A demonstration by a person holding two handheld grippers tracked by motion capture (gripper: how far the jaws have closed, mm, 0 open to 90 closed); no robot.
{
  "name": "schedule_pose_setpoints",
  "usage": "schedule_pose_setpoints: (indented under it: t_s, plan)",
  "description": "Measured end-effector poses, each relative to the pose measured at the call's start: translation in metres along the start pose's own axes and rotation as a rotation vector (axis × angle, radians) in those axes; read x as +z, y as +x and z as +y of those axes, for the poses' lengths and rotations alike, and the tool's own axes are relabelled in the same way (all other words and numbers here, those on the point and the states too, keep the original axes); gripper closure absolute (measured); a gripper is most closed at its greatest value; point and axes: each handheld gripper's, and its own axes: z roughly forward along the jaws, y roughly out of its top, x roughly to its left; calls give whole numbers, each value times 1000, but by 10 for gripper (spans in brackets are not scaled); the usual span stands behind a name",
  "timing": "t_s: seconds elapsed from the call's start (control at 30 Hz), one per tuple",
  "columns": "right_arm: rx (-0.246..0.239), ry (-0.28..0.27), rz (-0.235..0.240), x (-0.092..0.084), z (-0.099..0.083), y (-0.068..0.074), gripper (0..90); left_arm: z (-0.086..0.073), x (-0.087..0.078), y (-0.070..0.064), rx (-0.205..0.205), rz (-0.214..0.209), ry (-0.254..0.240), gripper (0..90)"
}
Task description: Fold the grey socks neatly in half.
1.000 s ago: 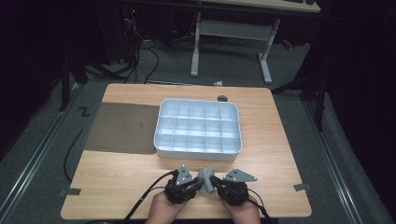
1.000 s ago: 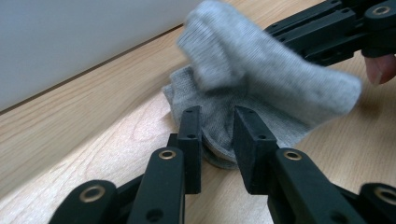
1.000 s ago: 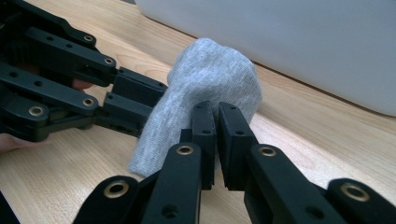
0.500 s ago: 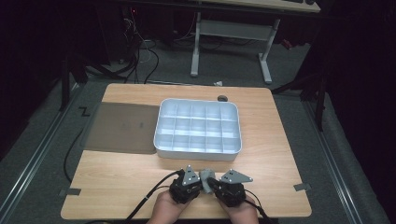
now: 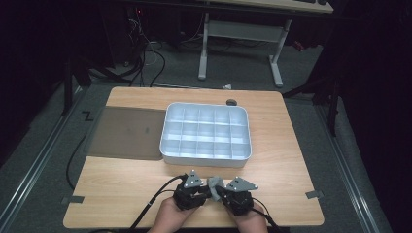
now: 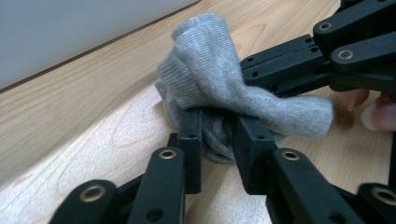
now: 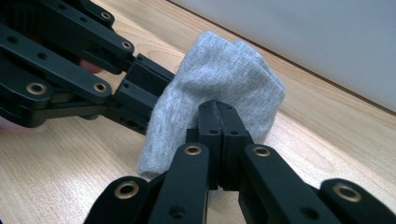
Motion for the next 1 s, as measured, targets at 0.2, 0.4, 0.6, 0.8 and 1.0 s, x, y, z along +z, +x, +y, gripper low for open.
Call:
schedule_pose_setpoints:
  t_s: [0.2, 0.4, 0.6, 0.8, 1.0]
  plan:
    - [-15, 7, -3, 2, 2, 1, 900, -5, -9, 0, -11, 26, -30, 677]
    - [-22, 12, -5, 3, 3, 1, 900, -6, -24, -1, -4, 91, -99, 674]
    - [-26, 13, -6, 3, 3, 1, 900, 8, -29, -10, -3, 151, -199, 651]
    - [-22, 11, -2, 3, 3, 1, 900, 10, -11, -15, 11, 179, -138, 645]
    - [-17, 3, 0, 3, 1, 1, 900, 4, -5, -12, 22, 195, -97, 699]
